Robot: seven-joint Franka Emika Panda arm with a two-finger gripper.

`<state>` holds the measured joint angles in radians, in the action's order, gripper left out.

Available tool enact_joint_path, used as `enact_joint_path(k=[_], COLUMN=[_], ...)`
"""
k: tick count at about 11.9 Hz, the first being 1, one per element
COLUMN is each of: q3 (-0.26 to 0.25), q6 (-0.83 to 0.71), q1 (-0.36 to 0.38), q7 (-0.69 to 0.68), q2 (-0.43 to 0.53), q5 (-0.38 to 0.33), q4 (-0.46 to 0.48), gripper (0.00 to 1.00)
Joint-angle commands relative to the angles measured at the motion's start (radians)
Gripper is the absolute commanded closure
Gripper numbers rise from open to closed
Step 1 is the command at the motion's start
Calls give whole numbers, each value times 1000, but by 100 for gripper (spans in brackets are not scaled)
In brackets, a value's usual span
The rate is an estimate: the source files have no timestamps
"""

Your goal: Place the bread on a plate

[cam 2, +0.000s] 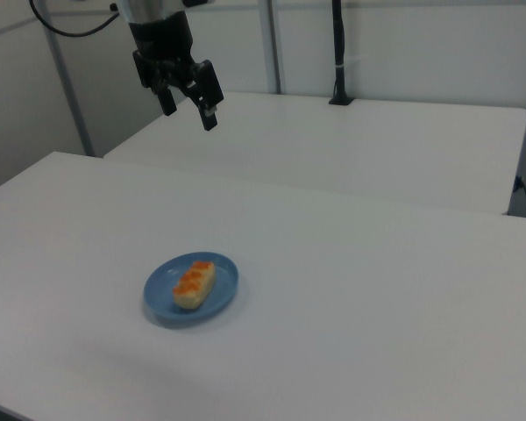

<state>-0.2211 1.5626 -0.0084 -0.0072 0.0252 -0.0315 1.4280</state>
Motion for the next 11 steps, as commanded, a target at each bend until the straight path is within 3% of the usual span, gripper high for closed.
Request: enact_joint_path(k=[1, 2, 6, 11], q3=[-6, -6, -1, -7], q6=[45, 45, 34, 31], q1=[22, 22, 21, 18], q7=[-24, -109, -230, -223], q2=[19, 22, 18, 19], q5=[7, 9, 16, 7], q4=[55, 77, 89, 89], gripper=[0, 0, 0, 0])
